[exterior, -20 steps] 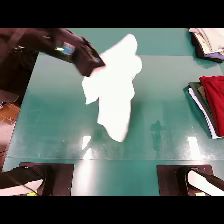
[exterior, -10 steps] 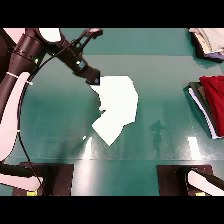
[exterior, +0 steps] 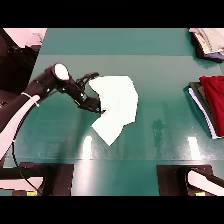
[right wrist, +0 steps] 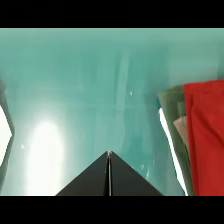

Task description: Fold the shirts.

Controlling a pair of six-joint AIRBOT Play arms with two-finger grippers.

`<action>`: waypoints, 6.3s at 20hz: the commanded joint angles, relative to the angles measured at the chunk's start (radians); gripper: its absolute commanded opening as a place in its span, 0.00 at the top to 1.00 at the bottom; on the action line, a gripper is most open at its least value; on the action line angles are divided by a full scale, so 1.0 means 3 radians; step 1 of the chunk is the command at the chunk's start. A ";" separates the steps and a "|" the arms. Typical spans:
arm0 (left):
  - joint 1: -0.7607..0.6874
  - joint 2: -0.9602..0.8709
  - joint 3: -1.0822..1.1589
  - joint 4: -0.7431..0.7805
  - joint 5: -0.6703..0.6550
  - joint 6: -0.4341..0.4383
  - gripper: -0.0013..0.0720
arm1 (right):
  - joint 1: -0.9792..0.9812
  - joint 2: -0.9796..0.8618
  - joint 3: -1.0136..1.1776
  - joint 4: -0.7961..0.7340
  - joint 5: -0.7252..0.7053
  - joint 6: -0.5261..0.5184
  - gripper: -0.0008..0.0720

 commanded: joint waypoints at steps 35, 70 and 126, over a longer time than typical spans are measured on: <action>0.0219 -0.0590 0.0061 -0.0913 0.0586 0.0512 0.18 | 0.0019 -0.0081 -0.0001 0.0004 0.0324 0.0003 0.97; 0.0304 -0.0261 0.0604 -0.0036 -0.0066 0.0348 0.95 | 0.1860 -0.0753 -0.2296 0.1216 -0.1766 -0.0193 0.97; 0.1342 -0.0312 0.1606 0.0401 -0.0407 0.0010 0.11 | -0.0231 -0.0067 -0.1391 0.0786 -0.1261 -0.0313 0.51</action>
